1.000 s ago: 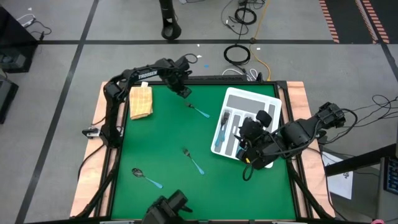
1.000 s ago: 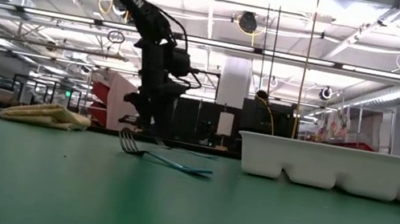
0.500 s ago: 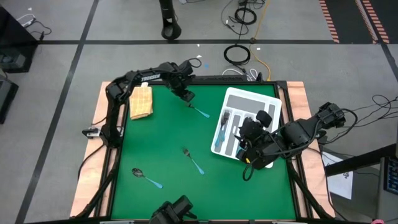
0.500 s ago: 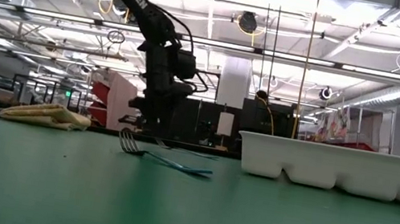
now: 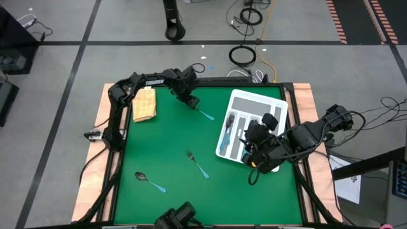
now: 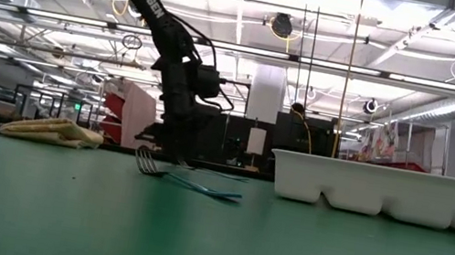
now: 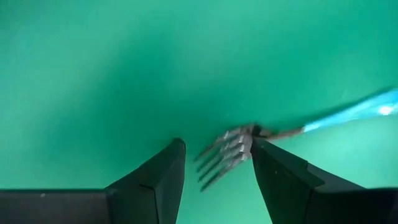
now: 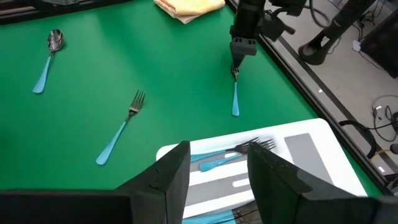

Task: Sort silverware
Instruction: Put the top blue fork into the tray

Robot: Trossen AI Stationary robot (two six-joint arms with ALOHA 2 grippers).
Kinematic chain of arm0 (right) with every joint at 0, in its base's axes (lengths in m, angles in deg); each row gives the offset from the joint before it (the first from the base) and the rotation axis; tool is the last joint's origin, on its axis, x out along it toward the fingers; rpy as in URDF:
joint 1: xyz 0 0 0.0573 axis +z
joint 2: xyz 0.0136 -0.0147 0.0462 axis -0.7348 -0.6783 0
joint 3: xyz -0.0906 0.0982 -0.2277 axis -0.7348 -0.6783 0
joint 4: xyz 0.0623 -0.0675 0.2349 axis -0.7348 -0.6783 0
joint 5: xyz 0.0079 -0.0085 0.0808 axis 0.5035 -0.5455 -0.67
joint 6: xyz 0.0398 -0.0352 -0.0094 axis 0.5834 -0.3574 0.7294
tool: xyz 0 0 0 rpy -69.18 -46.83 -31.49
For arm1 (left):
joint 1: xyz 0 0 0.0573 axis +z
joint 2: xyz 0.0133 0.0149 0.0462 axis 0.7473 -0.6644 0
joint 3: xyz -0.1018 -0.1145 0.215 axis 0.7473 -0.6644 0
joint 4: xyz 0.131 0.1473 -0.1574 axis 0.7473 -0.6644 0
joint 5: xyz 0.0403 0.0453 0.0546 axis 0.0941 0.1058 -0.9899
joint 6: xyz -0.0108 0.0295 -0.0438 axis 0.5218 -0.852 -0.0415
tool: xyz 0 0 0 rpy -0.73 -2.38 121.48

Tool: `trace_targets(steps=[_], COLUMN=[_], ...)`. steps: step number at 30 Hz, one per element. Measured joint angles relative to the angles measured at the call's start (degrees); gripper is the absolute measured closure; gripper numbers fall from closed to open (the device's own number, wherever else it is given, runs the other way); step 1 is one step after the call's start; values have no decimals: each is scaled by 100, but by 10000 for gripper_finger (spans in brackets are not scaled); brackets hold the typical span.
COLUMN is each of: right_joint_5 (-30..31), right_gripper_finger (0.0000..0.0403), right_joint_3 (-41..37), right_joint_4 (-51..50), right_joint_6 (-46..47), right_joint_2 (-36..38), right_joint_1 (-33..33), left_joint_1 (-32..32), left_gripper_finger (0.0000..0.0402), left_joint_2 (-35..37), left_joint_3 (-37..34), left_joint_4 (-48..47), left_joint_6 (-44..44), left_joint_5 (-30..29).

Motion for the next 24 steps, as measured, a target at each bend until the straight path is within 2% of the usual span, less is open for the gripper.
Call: trace_targets(steps=[5, 16, 20, 24], right_joint_5=[-1, -11, -15, -17], right_gripper_finger=[255, 255, 255, 255], right_joint_3=[0, 0, 0, 0], right_joint_4=[0, 0, 0, 0], right_joint_6=[98, 111, 109, 107], right_joint_2=[0, 0, 0, 0], right_joint_1=[4, 24, 24, 24], left_joint_1=[27, 26, 26, 19], left_gripper_finger=[215, 264, 295, 343], left_joint_2=[-11, -53, -92, -92], left_joint_3=[2, 2, -7, -74], left_joint_4=[65, 17, 45, 167], left_joint_6=[243, 208, 189, 56], left_joint_5=[332, 378, 359, 343])
